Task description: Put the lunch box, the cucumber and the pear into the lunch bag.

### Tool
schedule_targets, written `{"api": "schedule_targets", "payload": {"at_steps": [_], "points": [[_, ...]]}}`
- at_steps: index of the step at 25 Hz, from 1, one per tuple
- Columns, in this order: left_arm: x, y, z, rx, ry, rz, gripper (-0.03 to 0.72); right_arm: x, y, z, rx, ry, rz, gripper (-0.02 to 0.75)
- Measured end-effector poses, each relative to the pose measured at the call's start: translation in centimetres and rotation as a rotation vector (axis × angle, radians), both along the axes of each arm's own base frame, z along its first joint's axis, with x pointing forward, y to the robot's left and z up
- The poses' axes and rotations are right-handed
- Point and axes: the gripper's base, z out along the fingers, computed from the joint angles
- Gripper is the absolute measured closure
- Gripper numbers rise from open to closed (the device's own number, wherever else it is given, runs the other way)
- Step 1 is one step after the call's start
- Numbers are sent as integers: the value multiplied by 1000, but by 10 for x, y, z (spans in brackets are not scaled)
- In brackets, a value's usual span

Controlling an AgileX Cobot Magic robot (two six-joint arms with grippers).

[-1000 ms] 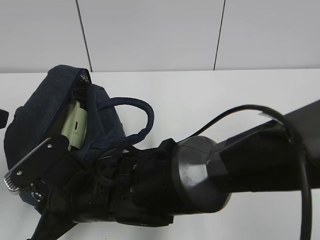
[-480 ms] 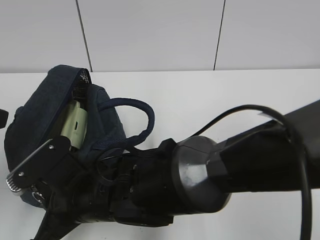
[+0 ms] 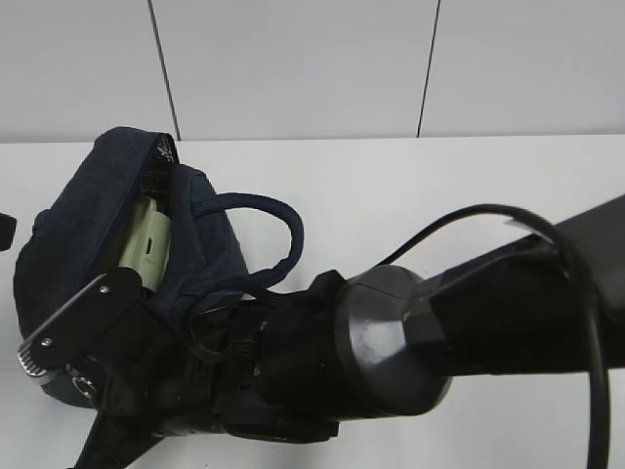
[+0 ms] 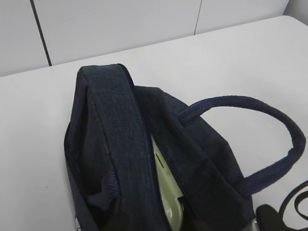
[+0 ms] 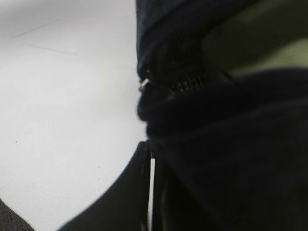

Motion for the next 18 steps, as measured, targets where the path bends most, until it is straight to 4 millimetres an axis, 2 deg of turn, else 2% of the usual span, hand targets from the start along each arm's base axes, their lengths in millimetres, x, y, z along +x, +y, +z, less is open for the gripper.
{"api": "schedule_targets", "payload": {"at_steps": [8, 18], "points": [[0, 1, 0, 12, -2, -2, 446, 0, -2, -1, -22, 6, -10, 738], [0, 1, -1, 25, -3, -3, 446, -2, -8, 13, -62, -1, -32, 738]]}}
